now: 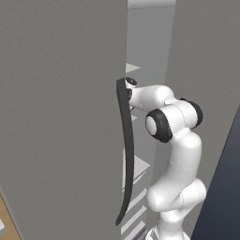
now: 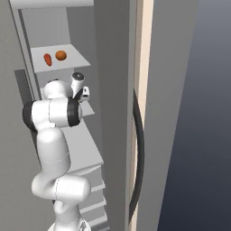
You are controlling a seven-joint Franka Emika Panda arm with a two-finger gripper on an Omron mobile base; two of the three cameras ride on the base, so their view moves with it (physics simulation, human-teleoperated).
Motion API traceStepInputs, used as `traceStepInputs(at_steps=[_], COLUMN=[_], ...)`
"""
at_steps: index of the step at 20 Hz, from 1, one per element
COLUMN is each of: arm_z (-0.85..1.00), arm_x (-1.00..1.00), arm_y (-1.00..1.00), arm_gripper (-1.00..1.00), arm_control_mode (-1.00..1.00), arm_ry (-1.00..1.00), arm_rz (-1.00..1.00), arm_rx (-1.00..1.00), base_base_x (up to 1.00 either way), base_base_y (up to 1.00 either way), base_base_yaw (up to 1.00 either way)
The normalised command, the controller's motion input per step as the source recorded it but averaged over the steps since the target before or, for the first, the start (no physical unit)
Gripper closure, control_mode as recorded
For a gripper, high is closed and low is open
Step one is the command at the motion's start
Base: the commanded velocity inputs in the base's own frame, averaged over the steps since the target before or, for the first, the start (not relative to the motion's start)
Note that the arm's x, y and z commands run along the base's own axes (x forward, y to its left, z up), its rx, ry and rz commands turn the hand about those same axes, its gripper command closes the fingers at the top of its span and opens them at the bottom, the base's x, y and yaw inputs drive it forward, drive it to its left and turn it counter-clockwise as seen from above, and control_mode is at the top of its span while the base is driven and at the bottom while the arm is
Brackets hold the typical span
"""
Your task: Take the lemon wedge and carrot from the second highest rack and move them to the highest rack where the tangerine and carrot are located, to maximize freezer space. Close the freezer door after rearranging.
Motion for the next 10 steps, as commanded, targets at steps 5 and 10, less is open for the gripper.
traceStepInputs(at_steps=[5,10], arm_z=[-0.22,-0.09], arm_x=[-0.23,-0.31], arm_y=[0.00,0.00], arm_gripper=[-1.00,-1.00], arm_control_mode=[-1.00,-1.00], arm_ry=[0.00,0.00], arm_rz=[0.01,0.03], arm_rx=[-0.07,-0.04], base_base_x=[0.00,0.00], base_base_y=[0.00,0.00], base_base_yaw=[0.00,0.00])
